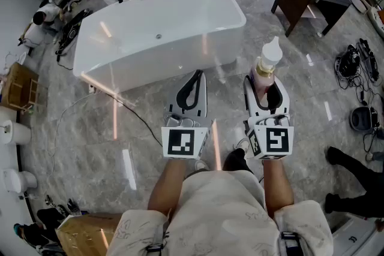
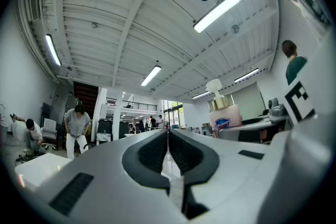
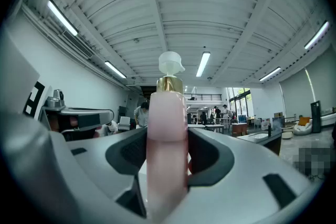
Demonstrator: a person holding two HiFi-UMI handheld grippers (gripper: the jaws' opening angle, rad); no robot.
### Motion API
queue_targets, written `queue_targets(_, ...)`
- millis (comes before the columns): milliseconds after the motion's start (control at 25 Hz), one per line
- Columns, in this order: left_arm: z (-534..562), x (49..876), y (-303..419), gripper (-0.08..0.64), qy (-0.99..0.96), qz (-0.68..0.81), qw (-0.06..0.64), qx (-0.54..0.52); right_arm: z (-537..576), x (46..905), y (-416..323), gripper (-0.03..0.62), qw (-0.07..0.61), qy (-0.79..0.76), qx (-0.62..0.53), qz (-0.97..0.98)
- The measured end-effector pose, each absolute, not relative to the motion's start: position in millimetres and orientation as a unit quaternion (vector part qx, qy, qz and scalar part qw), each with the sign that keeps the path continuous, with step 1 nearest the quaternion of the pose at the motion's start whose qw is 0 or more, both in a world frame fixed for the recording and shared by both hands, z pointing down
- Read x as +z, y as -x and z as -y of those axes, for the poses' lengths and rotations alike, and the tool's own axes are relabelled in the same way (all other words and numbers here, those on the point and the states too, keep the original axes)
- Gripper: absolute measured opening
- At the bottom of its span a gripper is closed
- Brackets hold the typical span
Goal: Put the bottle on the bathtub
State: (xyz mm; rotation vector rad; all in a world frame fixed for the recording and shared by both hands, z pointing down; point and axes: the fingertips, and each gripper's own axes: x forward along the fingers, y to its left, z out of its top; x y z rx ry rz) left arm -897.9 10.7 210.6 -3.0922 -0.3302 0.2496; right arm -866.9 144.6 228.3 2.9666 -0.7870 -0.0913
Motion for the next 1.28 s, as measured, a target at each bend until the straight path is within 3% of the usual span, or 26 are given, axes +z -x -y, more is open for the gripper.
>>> queue_targets(720, -53.0, 236.6, 880.8, 0.009, 0.989, 0.142, -0.005, 0.043, -185.8, 255.1, 860.8, 0.204, 0.010, -0.974, -0.001, 0.226)
queue_targets(1280, -197.2, 270.7, 792.8, 0.009, 0.972, 0.233, 0.009, -0.011, -334.6, 280.9, 796.4, 0.204, -0.025, -0.990, 0.023, 0.134)
